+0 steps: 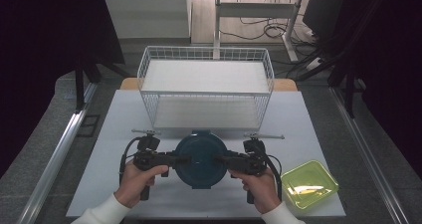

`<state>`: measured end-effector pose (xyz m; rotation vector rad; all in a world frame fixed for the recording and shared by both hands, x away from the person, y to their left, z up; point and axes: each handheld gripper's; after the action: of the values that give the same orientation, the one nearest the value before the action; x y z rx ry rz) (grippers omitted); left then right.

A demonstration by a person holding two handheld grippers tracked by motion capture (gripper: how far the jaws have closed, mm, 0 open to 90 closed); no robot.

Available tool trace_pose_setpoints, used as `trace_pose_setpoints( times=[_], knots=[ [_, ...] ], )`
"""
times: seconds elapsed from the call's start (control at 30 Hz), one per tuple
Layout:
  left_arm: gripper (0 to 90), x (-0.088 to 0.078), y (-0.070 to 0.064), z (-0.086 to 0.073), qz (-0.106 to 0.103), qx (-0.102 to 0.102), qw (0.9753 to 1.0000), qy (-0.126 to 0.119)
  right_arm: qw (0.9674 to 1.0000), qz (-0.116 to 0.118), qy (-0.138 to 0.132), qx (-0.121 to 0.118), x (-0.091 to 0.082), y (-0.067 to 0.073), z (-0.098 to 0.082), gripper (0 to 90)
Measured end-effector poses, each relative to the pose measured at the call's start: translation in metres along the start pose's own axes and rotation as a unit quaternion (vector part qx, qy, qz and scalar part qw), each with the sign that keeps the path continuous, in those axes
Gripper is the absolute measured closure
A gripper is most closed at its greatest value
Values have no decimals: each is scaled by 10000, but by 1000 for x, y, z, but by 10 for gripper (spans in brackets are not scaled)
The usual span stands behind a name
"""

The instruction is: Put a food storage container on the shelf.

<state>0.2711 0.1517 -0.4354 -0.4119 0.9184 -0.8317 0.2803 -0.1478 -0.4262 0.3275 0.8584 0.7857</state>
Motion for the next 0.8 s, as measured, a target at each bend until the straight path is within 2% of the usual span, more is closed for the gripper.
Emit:
trace_pose_setpoints(
  times=[0.13,0.5,0.67,0.8],
  knots=[
    [348,-6,-3,10,-3,69,10000,-56,9999,-22,-87,-66,-4,8,13,337],
    [348,-16,-9,39,60,220,9996,-149,9997,45,-207,-126,-5,12,38,341],
    [349,-24,-18,60,71,355,9991,-198,9991,109,-374,-183,-12,17,54,347],
    [350,-28,-23,70,97,453,9986,-244,9987,116,-460,-211,-16,20,62,348]
  ],
)
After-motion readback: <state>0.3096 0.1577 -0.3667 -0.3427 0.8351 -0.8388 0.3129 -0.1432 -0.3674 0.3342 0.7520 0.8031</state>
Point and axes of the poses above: each handheld gripper's, and its own axes: x roughly forward along the jaws, z roughly out of its top, y roughly to its left, and after that the axes turned 1 degree about -y, right-handed
